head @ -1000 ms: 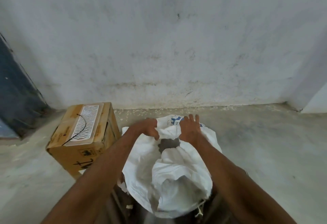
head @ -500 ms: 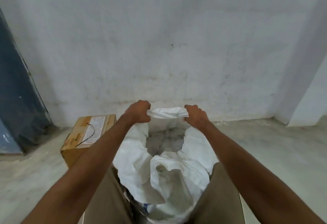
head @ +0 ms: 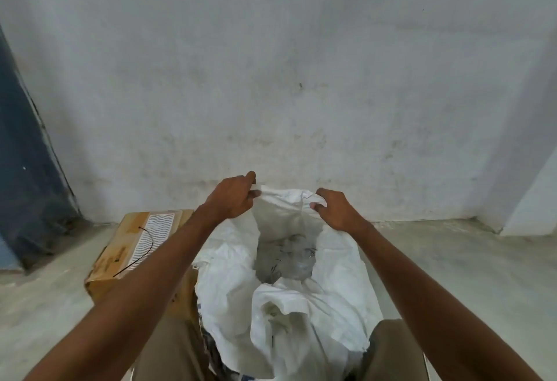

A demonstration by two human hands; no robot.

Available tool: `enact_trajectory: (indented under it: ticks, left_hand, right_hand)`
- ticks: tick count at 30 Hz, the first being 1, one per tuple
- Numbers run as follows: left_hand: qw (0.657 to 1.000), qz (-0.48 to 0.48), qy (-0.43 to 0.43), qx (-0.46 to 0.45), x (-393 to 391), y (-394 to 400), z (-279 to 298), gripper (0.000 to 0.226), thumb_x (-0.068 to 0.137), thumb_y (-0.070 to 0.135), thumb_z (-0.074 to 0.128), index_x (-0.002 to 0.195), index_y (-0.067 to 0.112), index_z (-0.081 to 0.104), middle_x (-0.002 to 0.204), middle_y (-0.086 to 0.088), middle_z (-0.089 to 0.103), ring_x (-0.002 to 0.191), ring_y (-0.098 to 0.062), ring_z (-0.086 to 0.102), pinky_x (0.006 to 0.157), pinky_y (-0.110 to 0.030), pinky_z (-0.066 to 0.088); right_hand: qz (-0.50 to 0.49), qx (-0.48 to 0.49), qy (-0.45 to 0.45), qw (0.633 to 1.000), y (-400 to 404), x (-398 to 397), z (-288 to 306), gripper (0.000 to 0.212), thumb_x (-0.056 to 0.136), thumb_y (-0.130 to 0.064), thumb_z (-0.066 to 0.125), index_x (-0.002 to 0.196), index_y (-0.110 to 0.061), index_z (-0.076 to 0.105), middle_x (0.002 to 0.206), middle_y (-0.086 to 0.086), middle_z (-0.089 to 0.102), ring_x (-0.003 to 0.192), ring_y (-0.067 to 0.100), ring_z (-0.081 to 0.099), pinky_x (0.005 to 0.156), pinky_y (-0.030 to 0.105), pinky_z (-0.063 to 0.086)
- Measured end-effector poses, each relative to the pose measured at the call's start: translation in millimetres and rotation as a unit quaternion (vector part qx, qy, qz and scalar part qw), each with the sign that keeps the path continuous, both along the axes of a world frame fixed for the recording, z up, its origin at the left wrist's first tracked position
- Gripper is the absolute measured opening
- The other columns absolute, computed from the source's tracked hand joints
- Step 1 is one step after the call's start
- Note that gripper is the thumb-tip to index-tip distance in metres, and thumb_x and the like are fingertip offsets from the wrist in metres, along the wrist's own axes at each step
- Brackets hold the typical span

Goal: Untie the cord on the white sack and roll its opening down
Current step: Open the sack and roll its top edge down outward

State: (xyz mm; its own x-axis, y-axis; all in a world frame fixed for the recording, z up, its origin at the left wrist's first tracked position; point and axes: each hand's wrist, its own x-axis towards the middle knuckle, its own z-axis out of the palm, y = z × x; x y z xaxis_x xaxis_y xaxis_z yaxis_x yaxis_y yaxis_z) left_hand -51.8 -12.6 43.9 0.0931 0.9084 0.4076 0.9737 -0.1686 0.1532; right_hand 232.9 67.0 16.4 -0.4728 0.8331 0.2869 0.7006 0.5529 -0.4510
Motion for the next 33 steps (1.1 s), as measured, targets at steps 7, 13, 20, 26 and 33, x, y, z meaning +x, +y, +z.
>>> enact_trajectory:
  ticks: [7, 13, 20, 26, 33]
  left_hand:
    - [0.994, -0.002, -0.105, -0.016, -29, 41, -3, 0.023, 0.091, 0.002, 0.058, 0.097, 0.011, 0.038, 0.075, -0.011, 0.060, 0.062, -0.026, 0.054, 0.058, -0.037, 0.041]
    - [1.000, 0.003, 0.013, 0.006, -42, 62, -3, 0.033, 0.091, 0.014, 0.056, 0.119, 0.023, 0.042, 0.059, 0.008, 0.047, 0.051, -0.008, 0.044, 0.053, -0.028, 0.033]
    - [0.998, -0.037, 0.028, -0.045, -19, 81, -9, 0.060, 0.091, 0.070, 0.051, 0.138, 0.034, 0.047, 0.096, 0.003, 0.068, 0.090, -0.020, 0.060, 0.083, -0.038, 0.047]
    - [0.982, -0.127, -0.062, -0.126, -6, 80, -15, 0.028, 0.096, 0.044, 0.061, 0.119, 0.027, 0.062, 0.096, -0.009, 0.071, 0.093, -0.023, 0.064, 0.087, -0.040, 0.052]
    - [0.980, -0.119, -0.155, -0.046, 17, 64, -11, 0.020, 0.086, -0.002, 0.044, 0.079, 0.007, 0.060, 0.072, -0.005, 0.063, 0.065, -0.022, 0.056, 0.065, -0.031, 0.041]
  right_hand:
    - [-0.010, -0.029, -0.044, 0.999, 42, -6, 5, 0.035, 0.088, -0.056, 0.065, 0.097, -0.030, 0.043, 0.084, 0.005, 0.063, 0.073, 0.027, 0.061, 0.065, 0.037, 0.049]
    - [-0.040, 0.136, -0.188, 0.972, 71, 8, 46, 0.037, 0.082, -0.059, 0.069, 0.110, -0.035, 0.066, 0.102, -0.006, 0.071, 0.097, 0.020, 0.065, 0.074, 0.030, 0.038]
    - [0.036, 0.047, -0.019, 0.998, 85, 13, 62, 0.031, 0.070, -0.041, 0.088, 0.084, -0.024, 0.067, 0.070, -0.007, 0.069, 0.060, 0.009, 0.058, 0.059, 0.029, 0.044]
    - [0.080, 0.043, -0.047, 0.995, 67, 12, 60, 0.034, 0.084, -0.066, 0.063, 0.102, -0.038, 0.070, 0.102, -0.013, 0.071, 0.091, 0.009, 0.063, 0.079, 0.031, 0.049]
    - [-0.011, 0.061, -0.076, 0.995, 54, -3, 52, 0.015, 0.100, -0.021, 0.059, 0.101, -0.014, 0.072, 0.097, 0.000, 0.065, 0.088, 0.016, 0.064, 0.076, 0.035, 0.052]
